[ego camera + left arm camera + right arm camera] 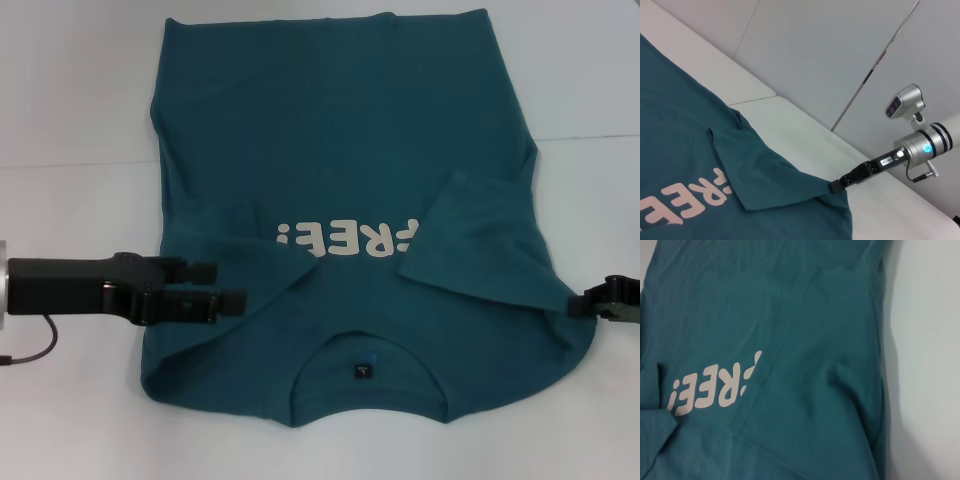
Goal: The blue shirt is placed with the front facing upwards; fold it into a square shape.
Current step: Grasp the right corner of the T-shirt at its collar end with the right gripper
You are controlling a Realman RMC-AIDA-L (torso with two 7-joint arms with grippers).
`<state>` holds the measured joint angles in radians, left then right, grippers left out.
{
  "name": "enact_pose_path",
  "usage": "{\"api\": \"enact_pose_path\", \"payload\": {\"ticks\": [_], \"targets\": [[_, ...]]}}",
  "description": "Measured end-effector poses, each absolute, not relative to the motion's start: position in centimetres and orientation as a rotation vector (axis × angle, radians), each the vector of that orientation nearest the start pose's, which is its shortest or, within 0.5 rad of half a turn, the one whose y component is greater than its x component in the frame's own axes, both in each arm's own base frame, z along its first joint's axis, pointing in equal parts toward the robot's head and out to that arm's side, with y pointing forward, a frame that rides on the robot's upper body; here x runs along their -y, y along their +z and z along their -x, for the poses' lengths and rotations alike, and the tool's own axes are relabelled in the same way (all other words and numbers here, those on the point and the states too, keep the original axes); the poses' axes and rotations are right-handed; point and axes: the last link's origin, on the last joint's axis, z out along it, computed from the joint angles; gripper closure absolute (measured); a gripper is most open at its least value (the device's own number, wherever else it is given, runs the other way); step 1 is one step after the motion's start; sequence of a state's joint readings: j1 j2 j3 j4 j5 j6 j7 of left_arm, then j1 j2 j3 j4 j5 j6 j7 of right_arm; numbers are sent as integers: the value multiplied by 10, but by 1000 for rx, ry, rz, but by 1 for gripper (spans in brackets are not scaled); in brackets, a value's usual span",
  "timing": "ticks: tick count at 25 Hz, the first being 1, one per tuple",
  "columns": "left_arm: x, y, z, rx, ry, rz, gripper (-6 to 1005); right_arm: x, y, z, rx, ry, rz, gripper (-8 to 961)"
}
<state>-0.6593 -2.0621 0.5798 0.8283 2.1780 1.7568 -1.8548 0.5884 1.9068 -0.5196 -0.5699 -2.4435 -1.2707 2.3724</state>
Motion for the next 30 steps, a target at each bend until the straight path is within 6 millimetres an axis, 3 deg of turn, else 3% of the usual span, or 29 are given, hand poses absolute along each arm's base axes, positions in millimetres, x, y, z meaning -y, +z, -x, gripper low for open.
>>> {"api": "enact_pose_path", "payload": {"ticks": [9,16,30], "targets": [[-348,35,222,1002,-666,2814,126,-359,66,-355,-1832,301,1946,923],[-349,41,227,1044,-719,2755,126,-359,72,-352,-1807,324,1970,926],[-351,67,267,1451,-519,2422,126,-364,75,-341,-1700,321,2055,930]]}}
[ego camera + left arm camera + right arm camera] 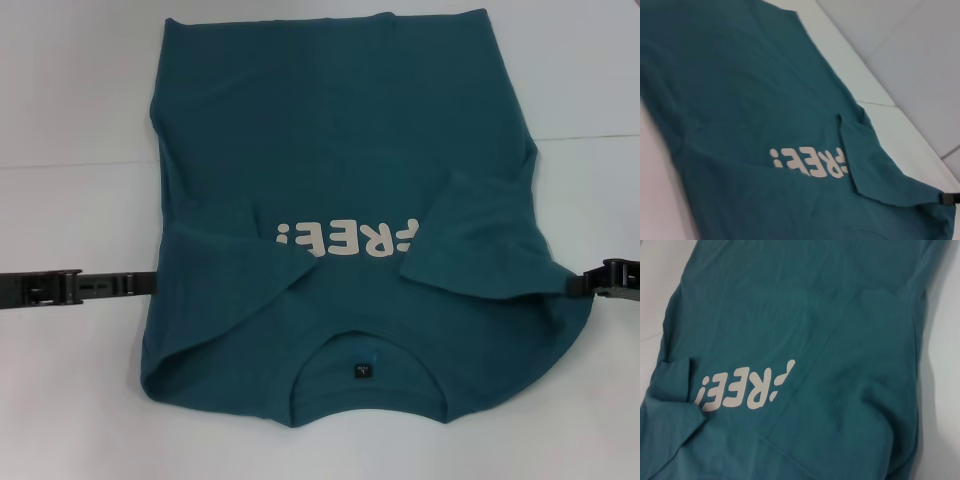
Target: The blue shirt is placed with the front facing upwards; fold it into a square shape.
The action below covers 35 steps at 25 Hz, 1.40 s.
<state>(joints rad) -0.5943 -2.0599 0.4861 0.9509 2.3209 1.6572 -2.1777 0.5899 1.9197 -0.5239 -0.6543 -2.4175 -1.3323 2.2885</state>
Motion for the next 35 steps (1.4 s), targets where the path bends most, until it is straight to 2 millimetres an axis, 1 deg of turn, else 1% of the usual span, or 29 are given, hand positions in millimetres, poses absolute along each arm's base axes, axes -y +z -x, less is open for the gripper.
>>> {"api": "enact_pose_path", "payload": {"ticks": [4,10,15,18,21,28,35], "targets": [[-350,71,270,1552,-506,2373,126,-365,74,-340,-1678,313,2070,930],[-344,71,279,1688,-373,2309,125,-368,76,-338,-1664,312,2077,930],[-340,72,285,1736,-290,2286,124,-370,76,-335,-1653,305,2087,930],[-338,70,283,1746,-248,2315,123,-372,75,-333,-1645,296,2100,930],[-339,69,281,1750,-242,2331,123,-373,74,-331,-1641,293,2107,930],[-344,56,277,1782,-235,2358,119,-373,72,-330,-1635,281,2120,929],[-351,41,282,1792,-201,2327,116,-372,71,-330,-1640,283,2122,929]]}}
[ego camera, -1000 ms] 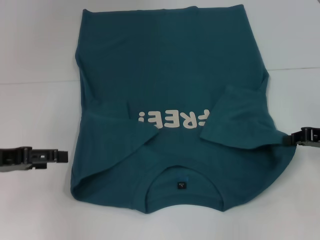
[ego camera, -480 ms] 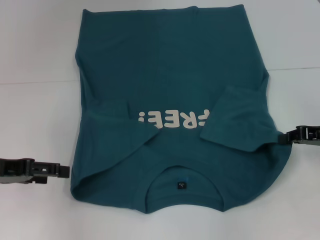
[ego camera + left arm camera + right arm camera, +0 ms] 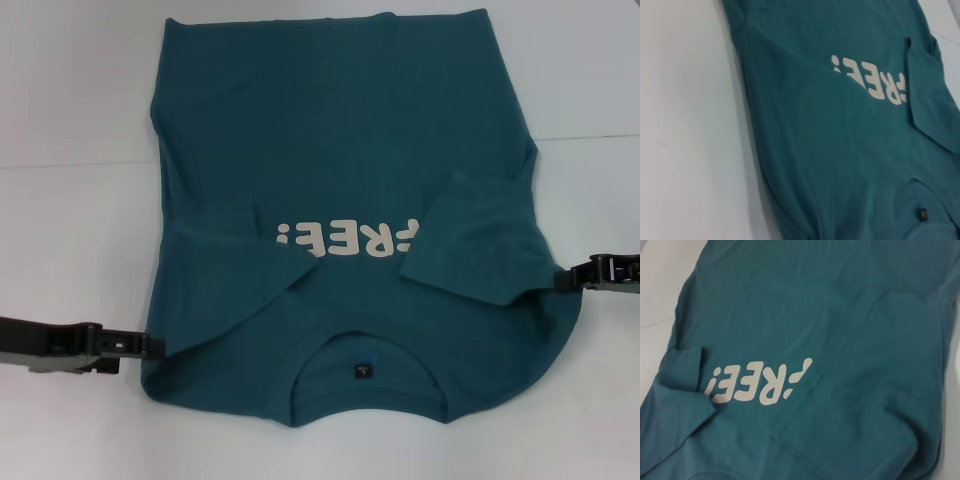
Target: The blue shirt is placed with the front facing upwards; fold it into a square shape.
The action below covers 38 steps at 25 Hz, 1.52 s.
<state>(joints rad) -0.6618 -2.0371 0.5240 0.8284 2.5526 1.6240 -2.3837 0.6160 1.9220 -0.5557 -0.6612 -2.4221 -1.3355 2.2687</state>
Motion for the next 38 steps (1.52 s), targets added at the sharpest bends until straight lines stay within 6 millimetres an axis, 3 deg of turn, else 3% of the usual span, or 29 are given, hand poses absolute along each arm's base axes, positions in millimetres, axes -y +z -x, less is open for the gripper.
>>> {"api": "enact_pose_path", "payload": {"ticks": [14,38], "targets": [[-363,25,287,1770,-132,2260,117,-373,72,-329,-1637,284,2126,929],[-368,9,287,1868,-141,2191,124,-376,76,-329,-1611,276,2126,929]]}}
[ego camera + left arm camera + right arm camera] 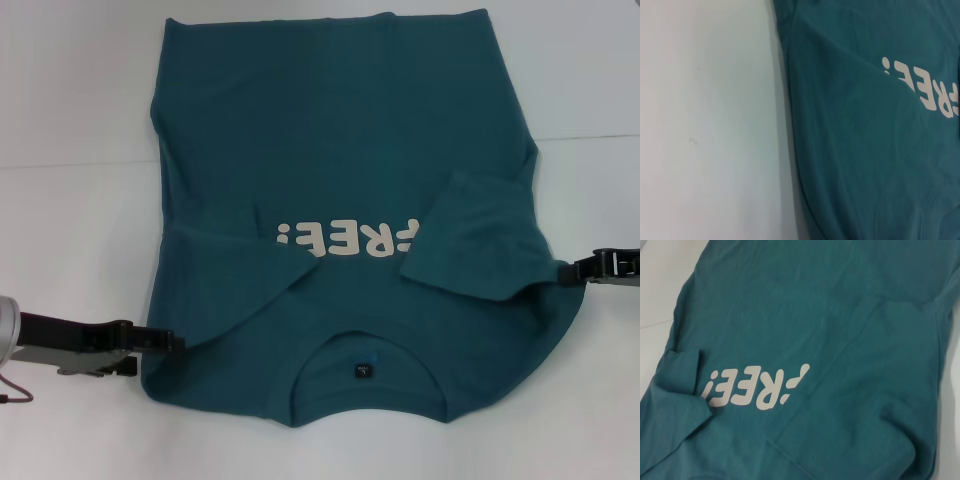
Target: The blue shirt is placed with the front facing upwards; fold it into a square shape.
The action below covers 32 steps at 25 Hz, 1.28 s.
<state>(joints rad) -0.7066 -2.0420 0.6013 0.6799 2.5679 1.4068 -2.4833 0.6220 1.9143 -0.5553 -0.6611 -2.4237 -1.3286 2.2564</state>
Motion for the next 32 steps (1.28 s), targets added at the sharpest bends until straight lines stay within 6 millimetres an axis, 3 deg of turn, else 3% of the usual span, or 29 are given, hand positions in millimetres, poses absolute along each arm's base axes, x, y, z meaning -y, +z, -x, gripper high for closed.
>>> {"api": "enact_pose_path", "payload": {"ticks": [28,32], "targets": [[-370,5,282,1887,-126,2193,128,-378,76,-328,-1589,279,2130,930],[-371,5,282,1878,-117,2199,193,-379,76,-327,-1586,280,2131,930]]}}
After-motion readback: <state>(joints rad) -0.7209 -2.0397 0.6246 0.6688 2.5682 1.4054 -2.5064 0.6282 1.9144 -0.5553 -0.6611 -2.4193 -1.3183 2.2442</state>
